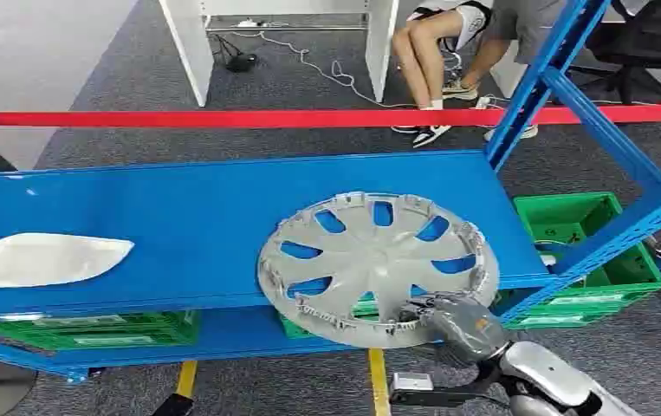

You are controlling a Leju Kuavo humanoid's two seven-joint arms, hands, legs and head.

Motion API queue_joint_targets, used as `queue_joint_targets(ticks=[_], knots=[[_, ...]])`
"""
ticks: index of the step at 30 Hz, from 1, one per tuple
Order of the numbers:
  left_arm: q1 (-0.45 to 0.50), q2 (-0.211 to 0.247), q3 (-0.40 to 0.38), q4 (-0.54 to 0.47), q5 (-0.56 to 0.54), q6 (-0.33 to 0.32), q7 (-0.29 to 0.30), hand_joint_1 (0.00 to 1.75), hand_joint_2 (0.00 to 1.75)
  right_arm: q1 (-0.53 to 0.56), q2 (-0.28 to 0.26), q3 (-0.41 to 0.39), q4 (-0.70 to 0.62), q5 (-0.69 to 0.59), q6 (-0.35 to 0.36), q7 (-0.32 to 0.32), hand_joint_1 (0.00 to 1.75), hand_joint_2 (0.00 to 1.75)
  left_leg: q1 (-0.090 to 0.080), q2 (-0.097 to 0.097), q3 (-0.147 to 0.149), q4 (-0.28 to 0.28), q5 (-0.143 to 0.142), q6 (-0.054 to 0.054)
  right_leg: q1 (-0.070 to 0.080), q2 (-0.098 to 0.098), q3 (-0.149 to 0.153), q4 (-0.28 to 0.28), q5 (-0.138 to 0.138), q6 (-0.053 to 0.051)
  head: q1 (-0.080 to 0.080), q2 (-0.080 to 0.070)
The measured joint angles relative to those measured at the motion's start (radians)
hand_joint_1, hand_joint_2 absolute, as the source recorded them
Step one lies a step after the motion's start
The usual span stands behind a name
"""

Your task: Take the parts from the cabinet and place them on the table.

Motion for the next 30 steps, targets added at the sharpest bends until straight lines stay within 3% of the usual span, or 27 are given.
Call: queue_joint_targets(ticks=[6, 11, 15, 18, 19, 25, 30], knots=[[-0.001, -0.001, 0.000, 0.000, -0.006, 0.079, -0.058, 0.00, 0.00, 0.067, 0.059, -0.076, -0.064, -0.238, 0.023, -0.109, 1.75, 1.75, 0.000, 0.000, 0.000, 0.000, -0.001, -0.001, 0.000, 0.001, 0.000, 0.000, -0.001, -0.001, 0.000, 0.000], [-0.003, -0.005, 0.000, 0.000, -0.008, 0.097, -0.090, 0.00, 0.00, 0.098, 0.098, -0.121, -0.107, -0.354, 0.060, -0.155, 1.75, 1.75, 0.000, 0.000, 0.000, 0.000, -0.001, -0.001, 0.000, 0.000, 0.000, 0.000, -0.001, -0.001, 0.000, 0.000], [-0.005, -0.008, 0.000, 0.000, 0.002, 0.113, -0.150, 0.00, 0.00, 0.129, 0.142, -0.177, -0.157, -0.623, 0.201, -0.204, 1.75, 1.75, 0.000, 0.000, 0.000, 0.000, -0.001, -0.001, 0.000, 0.001, 0.000, 0.000, -0.001, -0.002, 0.000, 0.000], [-0.006, -0.009, 0.000, 0.000, -0.003, 0.106, -0.157, 0.00, 0.00, 0.145, 0.168, -0.203, -0.184, -0.745, 0.304, -0.214, 1.75, 1.75, 0.000, 0.000, 0.000, 0.000, -0.001, -0.001, 0.000, 0.001, 0.000, 0.000, -0.001, -0.002, 0.000, 0.000], [-0.006, -0.010, -0.001, 0.000, -0.009, 0.104, -0.157, 0.00, 1.75, 0.146, 0.180, -0.214, -0.188, -0.809, 0.357, -0.213, 1.75, 1.75, 0.000, 0.000, 0.000, 0.000, -0.001, -0.001, 0.000, 0.001, 0.000, 0.000, -0.001, -0.002, 0.000, 0.000], [-0.009, -0.014, -0.002, 0.000, -0.019, 0.105, -0.160, 0.00, 1.75, 0.145, 0.252, -0.293, -0.191, -1.091, 0.596, -0.177, 1.75, 1.75, 0.000, 0.000, 0.000, 0.000, -0.001, -0.001, 0.000, 0.001, 0.000, 0.000, -0.002, -0.002, 0.000, 0.000], [-0.010, -0.015, -0.002, 0.000, -0.017, 0.106, -0.168, 0.00, 1.75, 0.149, 0.281, -0.328, -0.191, -1.121, 0.621, -0.162, 1.75, 1.75, 0.000, 0.000, 0.000, 0.000, -0.001, -0.001, 0.000, 0.000, 0.000, 0.000, -0.002, -0.002, 0.000, 0.000]])
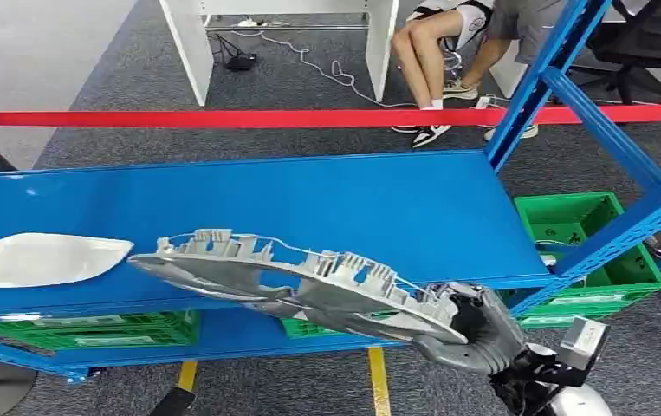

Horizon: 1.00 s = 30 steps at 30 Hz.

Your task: Take the parts from the cabinet and place them on the table.

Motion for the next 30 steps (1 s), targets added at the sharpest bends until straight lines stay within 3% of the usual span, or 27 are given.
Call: queue_joint_targets(ticks=[20, 21, 22, 23, 27, 30], knots=[[-0.001, 0.000, -0.011, 0.000, -0.023, 0.024, -0.037, 0.00, 1.75, 0.002, 0.029, -0.042, -0.007, 0.009, -0.006, 0.001, 1.75, 1.75, 0.000, 0.000, 0.000, 0.000, 0.000, 0.000, 0.000, 0.000, 0.000, 0.000, 0.000, 0.000, 0.000, 0.000], [0.001, 0.001, -0.024, 0.000, -0.025, -0.005, -0.033, 0.00, 1.75, 0.001, 0.034, -0.049, -0.009, 0.026, 0.006, 0.002, 1.75, 1.75, 0.000, 0.000, 0.000, 0.000, 0.000, 0.000, 0.000, 0.000, 0.000, 0.000, 0.000, 0.000, 0.000, 0.000], [0.004, 0.002, -0.024, 0.000, 0.005, -0.052, 0.039, 0.00, 1.75, -0.007, 0.039, -0.049, -0.014, 0.066, 0.016, -0.001, 1.75, 1.75, 0.000, 0.000, 0.000, 0.000, 0.000, -0.001, 0.000, 0.000, 0.000, 0.000, 0.000, 0.000, 0.000, 0.000], [0.004, 0.002, -0.021, 0.000, 0.013, -0.063, 0.054, 0.00, 1.75, -0.010, 0.039, -0.049, -0.014, 0.072, 0.018, -0.003, 1.75, 1.75, 0.000, 0.000, 0.000, 0.000, 0.000, -0.001, 0.000, 0.000, 0.000, 0.000, 0.000, 0.000, 0.000, 0.000], [0.004, 0.003, -0.018, 0.000, 0.031, -0.074, 0.089, 0.00, 1.75, -0.028, 0.039, -0.049, -0.017, 0.085, 0.027, -0.020, 1.75, 1.75, 0.000, 0.000, 0.000, 0.000, 0.000, -0.001, 0.000, 0.000, 0.000, 0.000, 0.000, 0.000, 0.000, 0.000], [0.004, 0.003, -0.012, 0.000, 0.034, -0.055, 0.090, 0.00, 1.75, -0.043, 0.039, -0.052, -0.029, 0.025, 0.042, -0.003, 1.75, 1.75, 0.000, 0.000, 0.000, 0.000, 0.000, -0.001, 0.000, 0.000, 0.000, 0.000, 0.000, 0.000, 0.000, 0.000]])
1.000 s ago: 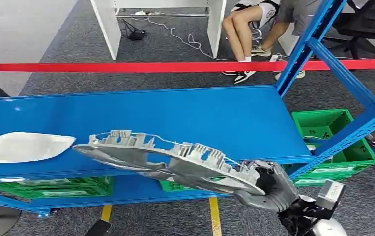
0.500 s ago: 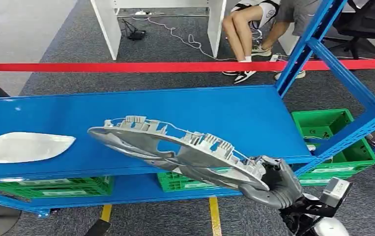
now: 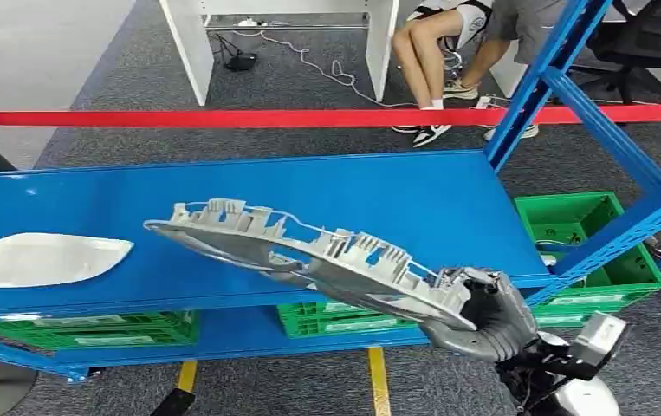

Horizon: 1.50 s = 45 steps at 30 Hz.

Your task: Take the parts from the cabinet and place them on the table.

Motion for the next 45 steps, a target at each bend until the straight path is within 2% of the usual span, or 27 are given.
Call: queue_joint_targets(ticks=[3, 8, 13, 14, 15, 16, 18, 19, 20, 21, 23, 24, 25, 26, 28, 29, 30, 32, 34, 35, 36, 37, 39, 40, 41, 44, 45], knots=[[-0.003, 0.002, 0.008, 0.000, 0.008, 0.005, 0.000, 0.00, 1.75, -0.016, 0.000, -0.006, -0.008, -0.059, 0.017, 0.020, 1.75, 1.75, -0.003, 0.000, 0.000, 0.001, -0.001, 0.001, -0.003, 0.000, 0.000, 0.000, 0.000, 0.001, 0.000, 0.000], [-0.005, 0.004, 0.016, 0.000, 0.009, -0.024, 0.009, 0.00, 1.75, -0.030, 0.001, -0.015, -0.010, -0.054, 0.007, 0.033, 1.75, 1.75, -0.008, 0.000, 0.000, 0.002, -0.005, 0.007, -0.009, 0.000, 0.000, -0.001, -0.002, 0.006, 0.000, 0.000], [-0.006, 0.004, 0.017, 0.000, 0.011, -0.031, 0.017, 0.00, 1.75, -0.013, 0.000, -0.035, -0.011, -0.045, -0.004, 0.031, 1.75, 1.75, -0.016, 0.000, 0.000, 0.004, -0.010, 0.020, -0.017, 0.001, 0.004, -0.006, -0.004, 0.021, -0.001, 0.000], [-0.006, 0.002, 0.017, 0.000, 0.009, -0.024, 0.018, 0.00, 1.75, -0.010, 0.000, -0.039, -0.013, -0.044, -0.003, 0.030, 1.75, 1.75, -0.008, 0.002, 0.005, -0.007, -0.003, 0.025, -0.015, 0.002, 0.016, -0.001, -0.009, 0.024, -0.001, 0.000], [-0.007, 0.001, 0.017, 0.000, 0.008, -0.017, 0.021, 0.00, 1.75, -0.008, 0.000, -0.043, -0.014, -0.044, 0.000, 0.030, 1.75, 1.75, -0.005, 0.004, 0.007, -0.008, -0.003, 0.027, -0.014, -0.004, 0.000, 0.020, -0.028, 0.026, 0.002, 0.000], [-0.008, 0.001, 0.017, 0.000, 0.008, -0.014, 0.022, 0.00, 1.75, -0.009, 0.000, -0.046, -0.014, -0.041, 0.003, 0.029, 1.75, 1.75, -0.004, 0.005, 0.007, -0.008, -0.003, 0.028, -0.014, -0.004, -0.026, 0.077, -0.069, 0.028, 0.007, 0.000], [-0.008, 0.000, 0.017, 0.000, 0.010, -0.012, 0.022, 0.00, 1.75, -0.010, 0.000, -0.046, -0.013, -0.033, 0.003, 0.030, 1.75, 1.75, -0.003, 0.006, 0.006, -0.007, -0.004, 0.028, -0.017, -0.004, -0.109, 0.245, -0.144, 0.032, 0.007, 0.000], [-0.007, 0.001, 0.017, 0.000, 0.013, -0.014, 0.024, 0.00, 1.75, -0.010, 0.000, -0.046, -0.011, -0.028, 0.003, 0.031, 1.75, 1.75, -0.003, 0.006, 0.005, -0.007, -0.004, 0.028, -0.017, -0.004, -0.144, 0.305, -0.157, 0.034, 0.009, 0.000], [-0.007, 0.001, 0.018, 0.000, 0.015, -0.019, 0.026, 0.00, 1.75, -0.010, 0.000, -0.046, -0.009, -0.026, 0.003, 0.032, 1.75, 1.75, -0.003, 0.006, 0.005, -0.007, -0.004, 0.028, -0.019, -0.004, -0.159, 0.322, -0.143, 0.035, 0.008, 0.000], [-0.006, 0.001, 0.018, 0.000, 0.015, -0.021, 0.029, 0.00, 1.75, -0.011, 0.000, -0.046, -0.008, -0.025, 0.003, 0.032, 1.75, 1.75, -0.002, 0.005, 0.005, -0.006, -0.004, 0.028, -0.020, -0.005, -0.152, 0.289, -0.103, 0.036, 0.008, 0.000], [-0.006, 0.001, 0.018, 0.000, 0.015, -0.028, 0.035, 0.00, 1.75, -0.015, 0.000, -0.046, -0.007, -0.025, 0.005, 0.032, 1.75, 1.75, 0.004, 0.003, 0.005, 0.000, -0.005, 0.021, -0.024, -0.005, -0.084, 0.123, 0.002, 0.042, 0.008, 0.000], [-0.006, 0.001, 0.018, 0.000, 0.015, -0.029, 0.035, 0.00, 1.75, -0.018, 0.000, -0.046, -0.005, -0.024, 0.005, 0.032, 1.75, 1.75, 0.006, 0.002, 0.003, 0.005, -0.007, 0.013, -0.029, -0.005, -0.052, 0.048, 0.023, 0.047, 0.009, 0.000], [-0.006, 0.004, 0.018, 0.000, 0.015, -0.031, 0.035, 0.00, 1.75, -0.022, 0.000, -0.046, -0.002, -0.025, 0.005, 0.032, 1.75, 1.75, 0.001, -0.001, -0.004, 0.008, -0.005, 0.004, -0.022, 0.002, -0.038, 0.047, 0.021, 0.044, 0.010, 0.000], [-0.006, 0.003, 0.018, 0.000, 0.015, -0.035, 0.035, 0.00, 1.75, -0.022, 0.000, -0.046, -0.002, -0.025, 0.006, 0.030, 1.75, 1.75, 0.000, -0.001, -0.004, 0.010, 0.000, -0.003, -0.022, 0.007, -0.047, 0.048, 0.030, 0.029, 0.007, 0.000], [-0.004, 0.004, 0.018, 0.000, 0.015, -0.036, 0.035, 0.00, 1.75, -0.026, 0.000, -0.047, -0.001, -0.025, 0.006, 0.031, 1.75, 1.75, 0.003, -0.002, -0.011, 0.010, 0.013, -0.017, -0.017, 0.007, -0.060, 0.055, 0.033, 0.017, 0.007, 0.000], [-0.003, 0.004, 0.018, 0.000, 0.012, -0.036, 0.035, 0.00, 1.75, -0.027, 0.000, -0.047, 0.000, -0.025, 0.006, 0.031, 1.75, 1.75, 0.004, -0.002, -0.015, 0.012, 0.015, -0.021, -0.020, 0.006, -0.066, 0.051, 0.040, 0.006, 0.007, 0.000], [-0.003, 0.004, 0.018, 0.000, 0.008, -0.036, 0.035, 0.00, 1.75, -0.031, 0.000, -0.047, 0.000, -0.025, 0.007, 0.030, 1.75, 1.75, 0.006, 0.001, -0.024, 0.022, -0.008, -0.026, -0.022, 0.003, -0.073, 0.050, 0.047, -0.005, 0.008, 0.000], [-0.004, 0.003, 0.018, 0.000, 0.006, -0.036, 0.035, 0.00, 1.75, -0.035, 0.000, -0.047, 0.000, -0.026, 0.008, 0.030, 1.75, 1.75, 0.008, 0.004, -0.066, 0.130, -0.102, -0.037, -0.022, 0.001, -0.092, 0.050, 0.062, -0.021, 0.000, 0.000], [-0.004, 0.003, 0.018, 0.000, 0.005, -0.036, 0.035, 0.00, 1.75, -0.034, 0.000, -0.047, 0.003, -0.025, 0.009, 0.029, 1.75, 1.75, 0.009, 0.005, -0.119, 0.287, -0.181, -0.043, -0.019, -0.004, -0.114, 0.051, 0.078, -0.024, 0.000, 0.000], [-0.004, 0.003, 0.018, 0.000, 0.005, -0.037, 0.035, 0.00, 1.75, -0.034, 0.000, -0.047, 0.005, -0.025, 0.010, 0.029, 1.75, 1.75, 0.009, 0.005, -0.125, 0.325, -0.193, -0.043, -0.018, -0.005, -0.125, 0.051, 0.086, -0.023, 0.000, 0.000], [-0.003, 0.003, 0.018, 0.000, 0.005, -0.037, 0.035, 0.00, 1.75, -0.034, 0.000, -0.047, 0.006, -0.025, 0.010, 0.029, 1.75, 1.75, 0.009, 0.005, -0.108, 0.316, -0.182, -0.041, -0.017, -0.006, -0.135, 0.052, 0.093, -0.022, 0.000, 0.000], [-0.003, 0.003, 0.018, 0.000, 0.005, -0.037, 0.035, 0.00, 1.75, -0.034, 0.000, -0.047, 0.007, -0.025, 0.010, 0.029, 1.75, 1.75, 0.008, 0.005, -0.075, 0.272, -0.154, -0.038, -0.016, -0.006, -0.145, 0.052, 0.101, -0.020, 0.000, 0.000], [-0.006, 0.003, 0.018, 0.000, 0.005, -0.035, 0.035, 0.00, 1.75, -0.037, 0.000, -0.047, 0.008, -0.025, 0.012, 0.029, 1.75, 1.75, 0.008, 0.005, 0.045, 0.098, -0.093, -0.031, -0.016, -0.006, -0.161, 0.052, 0.118, -0.015, 0.000, 0.000], [-0.009, 0.003, 0.018, 0.000, 0.006, -0.035, 0.035, 0.00, 1.75, -0.038, 0.000, -0.047, 0.008, -0.026, 0.013, 0.029, 1.75, 1.75, 0.008, 0.005, 0.094, 0.020, -0.109, -0.029, -0.016, -0.006, -0.165, 0.052, 0.124, -0.010, -0.001, 0.000], [-0.013, 0.003, 0.018, 0.000, 0.006, -0.034, 0.034, 0.00, 1.75, -0.041, 0.000, -0.047, 0.009, -0.026, 0.014, 0.029, 1.75, 1.75, 0.002, 0.003, 0.102, 0.007, -0.103, -0.023, -0.013, -0.005, -0.169, 0.052, 0.132, -0.004, 0.002, 0.000], [-0.012, 0.005, 0.018, 0.000, 0.006, -0.029, 0.034, 0.00, 1.75, -0.048, 0.000, -0.047, 0.016, -0.008, 0.016, 0.018, 1.75, 1.75, -0.004, 0.003, 0.084, 0.004, -0.088, -0.002, -0.018, -0.006, -0.169, 0.035, 0.159, 0.016, -0.002, 0.000], [-0.010, 0.005, 0.018, 0.000, 0.006, -0.029, 0.034, 0.00, 1.75, -0.048, 0.000, -0.047, 0.017, 0.004, 0.013, 0.015, 1.75, 1.75, 0.004, 0.008, 0.078, -0.005, -0.073, 0.007, -0.019, -0.004, -0.175, 0.036, 0.163, 0.021, -0.003, 0.000]])
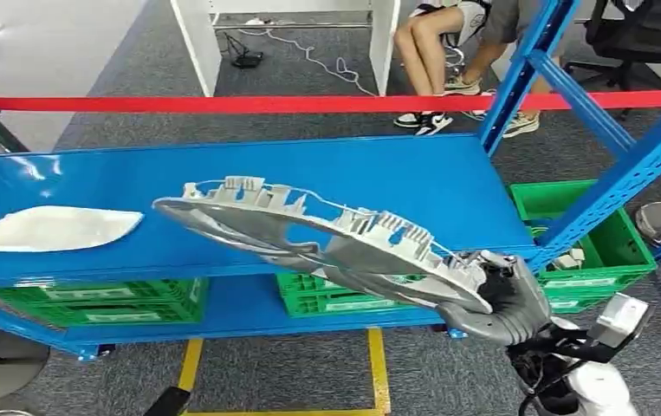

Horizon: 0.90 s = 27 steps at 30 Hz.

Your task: Take the parts from the cabinet and place them on the table.

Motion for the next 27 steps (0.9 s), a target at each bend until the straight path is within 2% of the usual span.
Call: queue_joint_targets(ticks=[1, 2, 4, 5, 6, 7, 8, 9, 10, 11, 12, 13, 14, 15, 16, 17, 19, 20, 21, 22, 23, 24, 25, 26, 27], knots=[[-0.001, 0.001, 0.000, 0.000, 0.000, 0.000, 0.000, 0.00, 1.75, 0.001, 0.000, 0.000, 0.003, 0.007, -0.003, -0.002, 1.75, 1.75, 0.000, 0.002, -0.009, 0.001, 0.008, 0.005, 0.000, -0.001, -0.012, 0.017, -0.038, 0.003, 0.003, 0.000], [-0.001, 0.001, 0.000, 0.000, 0.000, 0.002, 0.000, 0.00, 1.75, 0.000, 0.000, 0.000, 0.006, 0.012, -0.006, -0.003, 1.75, 1.75, 0.000, 0.002, -0.022, 0.001, 0.020, 0.013, 0.001, -0.002, -0.033, 0.071, -0.106, 0.005, 0.007, 0.000], [0.000, 0.000, 0.000, 0.000, -0.002, 0.005, 0.000, 0.00, 1.75, 0.000, 0.000, 0.000, 0.009, 0.024, -0.011, -0.009, 1.75, 1.75, -0.003, 0.002, -0.050, 0.002, 0.041, 0.015, 0.002, -0.002, -0.068, 0.226, -0.212, 0.009, 0.008, 0.000], [0.001, 0.000, 0.000, 0.000, -0.002, 0.006, 0.000, 0.00, 1.75, 0.000, 0.000, 0.000, 0.011, 0.034, -0.017, -0.013, 1.75, 1.75, -0.004, 0.003, -0.066, 0.003, 0.052, 0.016, 0.003, -0.002, -0.076, 0.287, -0.233, 0.009, 0.008, 0.000], [0.001, 0.001, 0.000, 0.000, -0.003, 0.006, 0.001, 0.00, 1.75, 0.001, 0.000, 0.000, 0.011, 0.044, -0.022, -0.014, 1.75, 1.75, -0.006, 0.003, -0.079, 0.004, 0.062, 0.015, 0.003, -0.002, -0.066, 0.306, -0.222, 0.008, 0.007, 0.000], [0.002, 0.001, 0.000, 0.000, -0.008, 0.007, 0.001, 0.00, 1.75, 0.002, 0.000, 0.000, 0.012, 0.052, -0.029, -0.014, 1.75, 1.75, -0.008, 0.003, -0.092, 0.004, 0.072, 0.015, 0.004, -0.002, -0.037, 0.287, -0.193, 0.005, 0.008, 0.000], [0.003, 0.000, 0.000, 0.000, -0.008, 0.008, 0.003, 0.00, 1.75, 0.003, 0.000, 0.000, 0.012, 0.059, -0.033, -0.014, 1.75, 1.75, -0.009, 0.003, -0.105, 0.004, 0.082, 0.014, 0.005, -0.002, 0.017, 0.226, -0.154, 0.000, 0.008, 0.000], [0.004, 0.000, 0.000, 0.000, -0.008, 0.009, 0.007, 0.00, 1.75, 0.002, 0.000, 0.000, 0.012, 0.063, -0.033, -0.014, 1.75, 1.75, -0.010, 0.002, -0.115, 0.004, 0.092, 0.012, 0.008, -0.002, 0.084, 0.138, -0.128, -0.005, 0.008, 0.000], [0.004, 0.001, 0.000, 0.000, -0.009, 0.010, 0.008, 0.00, 1.75, 0.000, -0.002, 0.000, 0.012, 0.065, -0.034, -0.014, 1.75, 1.75, -0.009, 0.002, -0.120, 0.006, 0.101, 0.008, 0.012, -0.002, 0.143, 0.045, -0.150, -0.012, 0.008, 0.000], [0.004, 0.001, 0.000, 0.000, -0.009, 0.012, 0.010, 0.00, 1.75, 0.000, -0.002, -0.001, 0.012, 0.064, -0.034, -0.014, 1.75, 1.75, -0.013, 0.002, -0.126, 0.007, 0.108, 0.002, 0.015, -0.001, 0.197, -0.027, -0.180, -0.014, 0.007, 0.000], [0.005, 0.003, 0.000, 0.000, -0.009, 0.013, 0.010, 0.00, 1.75, 0.002, -0.002, -0.001, 0.012, 0.060, -0.034, -0.014, 1.75, 1.75, -0.010, 0.003, -0.125, 0.005, 0.117, -0.003, 0.017, 0.000, 0.185, -0.021, -0.176, -0.013, 0.003, 0.000], [0.005, 0.003, 0.000, 0.000, -0.008, 0.014, 0.007, 0.00, 1.75, 0.003, -0.002, -0.002, 0.012, 0.053, -0.032, -0.019, 1.75, 1.75, -0.006, 0.003, -0.126, 0.005, 0.124, -0.009, 0.021, 0.001, 0.173, -0.024, -0.173, -0.015, 0.012, 0.000], [0.005, 0.003, 0.000, 0.000, -0.006, 0.015, 0.005, 0.00, 1.75, 0.006, -0.002, -0.004, 0.013, 0.045, -0.030, -0.021, 1.75, 1.75, -0.004, 0.003, -0.127, 0.001, 0.134, -0.017, 0.024, 0.001, 0.167, -0.020, -0.167, -0.023, 0.014, 0.000], [0.008, 0.006, 0.000, 0.000, -0.006, 0.017, 0.004, 0.00, 1.75, 0.009, -0.002, -0.005, 0.013, 0.039, -0.026, -0.022, 1.75, 1.75, -0.008, 0.000, -0.130, 0.000, 0.143, -0.024, 0.019, -0.002, 0.158, -0.028, -0.151, -0.034, 0.013, 0.000], [0.008, 0.010, 0.000, 0.000, -0.006, 0.018, 0.003, 0.00, 1.75, 0.010, -0.002, -0.006, 0.013, 0.036, -0.024, -0.025, 1.75, 1.75, -0.005, 0.001, -0.141, 0.011, 0.113, -0.030, 0.014, -0.006, 0.159, -0.030, -0.140, -0.040, 0.013, 0.000], [0.010, 0.010, 0.000, 0.000, -0.005, 0.018, 0.003, 0.00, 1.75, 0.012, -0.002, -0.007, 0.013, 0.033, -0.021, -0.026, 1.75, 1.75, -0.003, 0.001, -0.158, 0.055, 0.048, -0.036, 0.012, -0.005, 0.146, -0.030, -0.126, -0.050, 0.005, 0.000], [0.009, 0.010, 0.000, 0.000, -0.005, 0.018, 0.003, 0.00, 1.75, 0.018, -0.002, -0.007, 0.013, 0.031, -0.021, -0.028, 1.75, 1.75, 0.004, 0.002, -0.199, 0.207, -0.064, -0.047, 0.012, -0.006, 0.117, -0.028, -0.101, -0.050, 0.005, 0.000], [0.009, 0.011, 0.000, 0.000, -0.005, 0.018, 0.003, 0.00, 1.75, 0.020, -0.002, -0.008, 0.014, 0.031, -0.021, -0.028, 1.75, 1.75, 0.006, 0.002, -0.214, 0.277, -0.091, -0.051, 0.012, -0.007, 0.103, -0.027, -0.091, -0.049, 0.005, 0.000], [0.009, 0.012, 0.000, 0.000, -0.005, 0.018, 0.003, 0.00, 1.75, 0.021, -0.002, -0.008, 0.015, 0.031, -0.021, -0.028, 1.75, 1.75, 0.009, 0.002, -0.212, 0.313, -0.088, -0.055, 0.011, -0.008, 0.086, -0.027, -0.079, -0.046, 0.005, 0.000], [0.009, 0.013, 0.000, 0.000, -0.005, 0.018, 0.003, 0.00, 1.75, 0.022, -0.002, -0.008, 0.015, 0.031, -0.020, -0.028, 1.75, 1.75, 0.011, 0.002, -0.190, 0.304, -0.067, -0.057, 0.010, -0.009, 0.073, -0.026, -0.070, -0.043, 0.005, 0.000], [0.009, 0.013, 0.000, 0.000, -0.005, 0.018, 0.003, 0.00, 1.75, 0.023, -0.002, -0.008, 0.015, 0.031, -0.020, -0.028, 1.75, 1.75, 0.013, 0.002, -0.149, 0.258, -0.033, -0.058, 0.009, -0.009, 0.059, -0.024, -0.060, -0.039, 0.005, 0.000], [0.008, 0.014, 0.000, 0.000, -0.005, 0.018, 0.003, 0.00, 1.75, 0.023, -0.002, -0.008, 0.015, 0.031, -0.020, -0.028, 1.75, 1.75, 0.015, 0.002, -0.090, 0.181, -0.004, -0.060, 0.007, -0.009, 0.046, -0.022, -0.051, -0.034, 0.005, 0.000], [0.006, 0.015, 0.000, 0.000, -0.005, 0.018, 0.003, 0.00, 1.75, 0.023, -0.002, -0.008, 0.015, 0.031, -0.020, -0.028, 1.75, 1.75, 0.018, 0.002, -0.025, 0.097, 0.002, -0.062, 0.005, -0.008, 0.038, -0.018, -0.043, -0.029, 0.004, 0.000], [0.002, 0.014, 0.000, 0.000, -0.005, 0.018, 0.003, 0.00, 1.75, 0.023, -0.002, -0.009, 0.015, 0.030, -0.020, -0.029, 1.75, 1.75, 0.016, 0.000, 0.031, 0.016, -0.025, -0.061, 0.009, -0.008, 0.025, -0.013, -0.038, -0.022, 0.003, 0.000], [0.000, 0.014, 0.000, 0.000, -0.005, 0.018, 0.003, 0.00, 1.75, 0.022, -0.002, -0.010, 0.015, 0.028, -0.020, -0.031, 1.75, 1.75, 0.011, -0.005, 0.034, -0.006, -0.031, -0.041, 0.009, -0.009, 0.018, -0.012, -0.024, -0.016, 0.005, 0.000]])
